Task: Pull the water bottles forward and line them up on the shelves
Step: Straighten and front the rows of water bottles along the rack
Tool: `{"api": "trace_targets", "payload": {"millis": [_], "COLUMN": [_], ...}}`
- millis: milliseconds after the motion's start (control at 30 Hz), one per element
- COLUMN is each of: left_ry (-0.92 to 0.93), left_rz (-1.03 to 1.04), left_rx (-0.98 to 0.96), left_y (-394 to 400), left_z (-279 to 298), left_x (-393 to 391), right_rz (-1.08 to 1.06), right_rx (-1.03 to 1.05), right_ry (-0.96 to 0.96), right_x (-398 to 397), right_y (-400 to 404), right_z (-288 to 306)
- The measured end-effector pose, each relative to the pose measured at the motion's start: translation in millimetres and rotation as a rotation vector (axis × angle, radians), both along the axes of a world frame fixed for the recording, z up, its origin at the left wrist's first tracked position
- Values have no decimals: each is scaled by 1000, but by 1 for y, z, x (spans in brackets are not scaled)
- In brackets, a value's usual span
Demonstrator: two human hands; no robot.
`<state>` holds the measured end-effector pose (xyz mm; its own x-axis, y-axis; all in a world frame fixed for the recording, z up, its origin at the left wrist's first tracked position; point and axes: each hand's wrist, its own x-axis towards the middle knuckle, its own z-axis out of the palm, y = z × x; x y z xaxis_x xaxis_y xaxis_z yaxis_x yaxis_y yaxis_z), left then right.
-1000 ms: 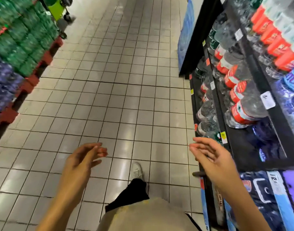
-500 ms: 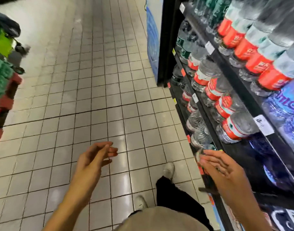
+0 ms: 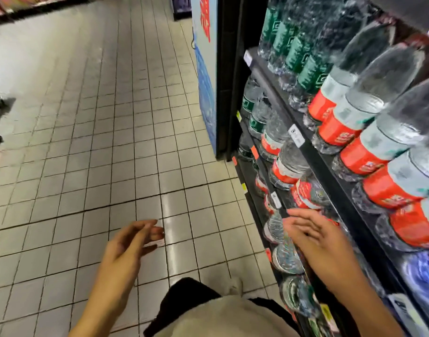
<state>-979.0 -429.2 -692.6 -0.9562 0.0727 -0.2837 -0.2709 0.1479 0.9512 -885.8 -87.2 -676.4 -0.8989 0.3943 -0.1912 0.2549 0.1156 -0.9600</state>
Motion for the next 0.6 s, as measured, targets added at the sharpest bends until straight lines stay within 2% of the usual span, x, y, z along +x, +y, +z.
{"api": "trace_targets", "payload": {"millis": [300, 500, 600], "left_ry": [-30, -40, -26], "left_rz": [105, 88, 28], "left_rx": [52, 58, 22], "left_y": [19, 9, 5], "left_z": [-10, -5, 8], "left_x": [-136, -267, -333], "right_rz": [24, 28, -39], "right_rx": [3, 13, -13], "right_ry": [85, 61, 27], "right_x": [-170, -287, -332], "right_y": [3, -13, -20], "right_z": [5, -4, -6]}}
